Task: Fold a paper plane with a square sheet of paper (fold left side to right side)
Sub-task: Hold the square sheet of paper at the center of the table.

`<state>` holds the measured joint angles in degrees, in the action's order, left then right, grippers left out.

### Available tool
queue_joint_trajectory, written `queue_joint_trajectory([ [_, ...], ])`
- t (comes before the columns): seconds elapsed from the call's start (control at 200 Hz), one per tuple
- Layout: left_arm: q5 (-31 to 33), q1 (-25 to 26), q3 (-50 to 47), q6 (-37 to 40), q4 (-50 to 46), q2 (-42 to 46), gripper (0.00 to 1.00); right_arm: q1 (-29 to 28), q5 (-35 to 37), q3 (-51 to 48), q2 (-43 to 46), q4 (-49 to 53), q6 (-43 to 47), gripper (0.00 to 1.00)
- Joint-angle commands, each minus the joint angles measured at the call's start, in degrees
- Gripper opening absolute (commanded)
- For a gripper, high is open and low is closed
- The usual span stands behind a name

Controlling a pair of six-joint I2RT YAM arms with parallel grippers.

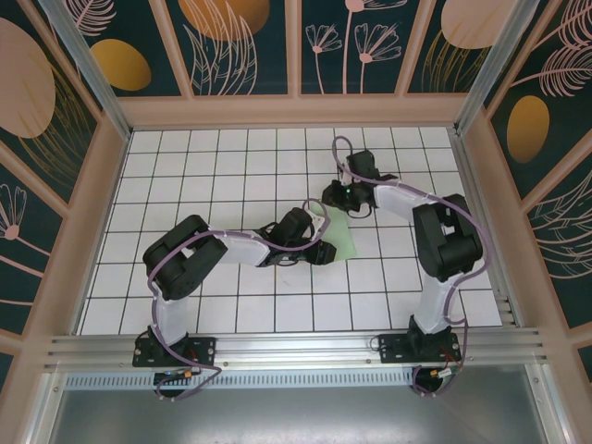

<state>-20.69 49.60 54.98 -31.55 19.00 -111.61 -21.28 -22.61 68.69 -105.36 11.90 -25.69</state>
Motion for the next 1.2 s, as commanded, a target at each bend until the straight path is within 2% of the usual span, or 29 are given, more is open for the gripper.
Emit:
queue_joint_trajectory([
  [0.0, 0.6, 0.3, 0.4, 0.5, -3.2, -2.8, 0.44, 2.1, 0.7, 0.5, 6.3, 3.9, 1.7, 0.24],
  [0.15, 0.8, 0.3, 0.4, 0.0, -3.3, -2.4, 0.44, 3.9, 0.1, -7.7, 14.1, 4.6, 1.9, 0.22],
  [0.29, 1.3, 0.3, 2.9, 0.0, -4.6, -2.4, 0.44, 4.1, -1.4, -16.6, 21.5, 4.7, 1.0, 0.13],
  [0.55, 2.6, 0.4, 4.1, 0.2, -6.2, -3.1, 0.43, 3.9, -3.1, -26.2, 31.7, 4.4, -2.2, 0.1],
  [0.646, 2.8, 0.4, 4.2, 0.1, -6.4, -3.0, 0.43, 3.9, -4.6, -27.8, 31.7, 4.4, -2.8, 0.06],
  [0.841, 3.2, 0.6, 4.4, 0.2, -6.9, -3.1, 0.43, 2.9, -8.2, -31.6, 29.0, -1.1, -5.6, 0.05],
  [0.991, 3.3, 0.6, 4.9, 0.3, -7.3, -3.2, 0.43, 2.1, -7.2, -31.8, 26.0, -2.7, -5.6, 0.05],
  [1.196, 3.1, 0.6, 5.0, 0.0, -7.1, -2.9, 0.43, 1.8, -1.9, -32.1, 21.4, -3.1, -5.0, 0.06],
])
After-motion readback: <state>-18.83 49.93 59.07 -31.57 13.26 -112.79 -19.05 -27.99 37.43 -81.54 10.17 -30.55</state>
